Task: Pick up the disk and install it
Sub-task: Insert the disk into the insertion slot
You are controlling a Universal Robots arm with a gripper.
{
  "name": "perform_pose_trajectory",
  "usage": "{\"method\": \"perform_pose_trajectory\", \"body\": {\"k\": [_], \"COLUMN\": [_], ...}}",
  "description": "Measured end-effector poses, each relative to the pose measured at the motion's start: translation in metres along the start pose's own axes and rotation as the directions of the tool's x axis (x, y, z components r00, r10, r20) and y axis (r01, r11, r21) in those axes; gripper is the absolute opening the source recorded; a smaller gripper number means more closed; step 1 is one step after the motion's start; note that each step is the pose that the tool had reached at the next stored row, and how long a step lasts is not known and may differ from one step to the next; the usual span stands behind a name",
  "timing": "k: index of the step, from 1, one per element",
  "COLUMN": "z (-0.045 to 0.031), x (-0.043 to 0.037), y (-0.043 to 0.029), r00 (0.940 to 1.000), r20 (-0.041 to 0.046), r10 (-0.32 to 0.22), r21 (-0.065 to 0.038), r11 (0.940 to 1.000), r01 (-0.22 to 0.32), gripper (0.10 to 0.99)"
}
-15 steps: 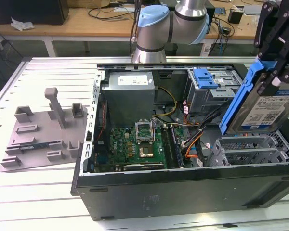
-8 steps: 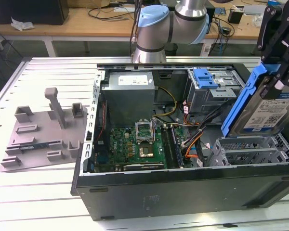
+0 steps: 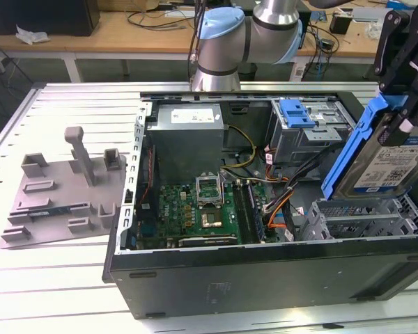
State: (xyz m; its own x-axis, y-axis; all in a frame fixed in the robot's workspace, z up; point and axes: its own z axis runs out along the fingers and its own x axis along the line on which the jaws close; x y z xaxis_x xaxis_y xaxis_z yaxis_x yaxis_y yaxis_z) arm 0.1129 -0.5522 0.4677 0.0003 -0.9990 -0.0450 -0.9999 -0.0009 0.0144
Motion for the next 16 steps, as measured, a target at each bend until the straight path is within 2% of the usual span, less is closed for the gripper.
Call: {"method": "perform_pose_trajectory", "body": {"k": [9,16], "z": [0.0,0.0001], "x": [0.0002,0.0054], "y": [0.0,0.0], "r00": [1.0,1.0], "r20": [-0.0007,-0.0011], "r10": [0.0,0.0], "r21": [-0.001,-0.001], "r11": [1.0,1.0], "r01": [0.0,0.0], "gripper": [0.369,0.369]}}
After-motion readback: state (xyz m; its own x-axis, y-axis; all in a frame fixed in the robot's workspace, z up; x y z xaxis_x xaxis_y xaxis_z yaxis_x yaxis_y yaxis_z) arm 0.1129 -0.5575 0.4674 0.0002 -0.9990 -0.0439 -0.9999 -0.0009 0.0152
